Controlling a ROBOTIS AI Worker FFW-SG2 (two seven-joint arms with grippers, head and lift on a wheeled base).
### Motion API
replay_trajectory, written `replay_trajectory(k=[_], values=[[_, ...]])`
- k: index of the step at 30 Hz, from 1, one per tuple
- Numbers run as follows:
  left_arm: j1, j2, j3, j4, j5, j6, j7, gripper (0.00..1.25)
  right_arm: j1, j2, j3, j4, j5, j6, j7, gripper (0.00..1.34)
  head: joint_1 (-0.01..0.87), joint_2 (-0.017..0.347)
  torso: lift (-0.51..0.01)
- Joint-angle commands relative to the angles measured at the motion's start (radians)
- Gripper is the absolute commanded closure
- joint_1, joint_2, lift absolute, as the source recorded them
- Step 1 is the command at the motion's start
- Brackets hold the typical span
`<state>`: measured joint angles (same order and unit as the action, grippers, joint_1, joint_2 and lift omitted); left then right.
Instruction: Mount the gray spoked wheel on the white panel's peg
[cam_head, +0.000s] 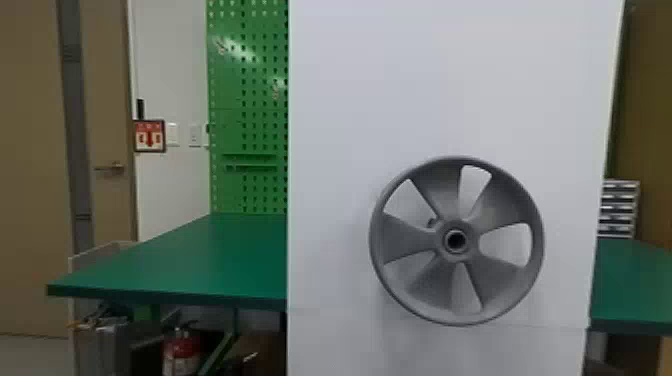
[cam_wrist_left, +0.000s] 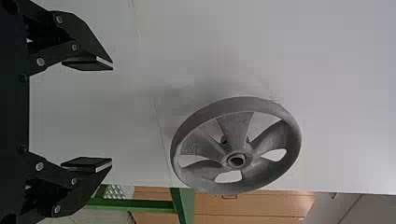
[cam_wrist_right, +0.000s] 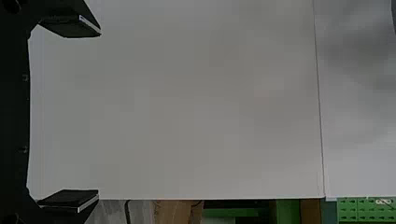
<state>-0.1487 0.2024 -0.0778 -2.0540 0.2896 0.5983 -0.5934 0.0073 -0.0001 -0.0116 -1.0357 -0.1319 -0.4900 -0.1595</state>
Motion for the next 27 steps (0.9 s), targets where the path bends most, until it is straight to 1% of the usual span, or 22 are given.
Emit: replay_trajectory(k=[1,14,17,21,27], values=[[0.003,0.0,-0.002,0.0,0.005,0.0,0.003,0.51,-0.001,0.0,0.004,0.003,0.0,-0.001,0.0,0.08,0.123,-0.008,-0.4],[0.009,-0.001,0.0,0.005,0.028,0.0,0.009,0.51,0.005,-0.001,0.022,0.011,-0.003,-0.001,0.0,0.08,0.123,-0.008,-0.4],[0.011,0.0,0.001,0.006,0.037,0.0,0.01,0.51,0.007,-0.001,0.024,0.014,-0.002,-0.005,0.0,0.08,0.123,-0.008,-0.4],[0.014,0.0,0.006,0.02,0.076,0.0,0.018,0.51,0.007,-0.001,0.024,0.019,-0.002,-0.007,0.0,0.08,0.123,-0.008,-0.4],[0.014,0.002,-0.002,0.023,0.083,0.0,0.018,0.51,0.002,-0.003,0.027,0.02,-0.002,-0.009,0.0,0.08,0.123,-0.008,-0.4]])
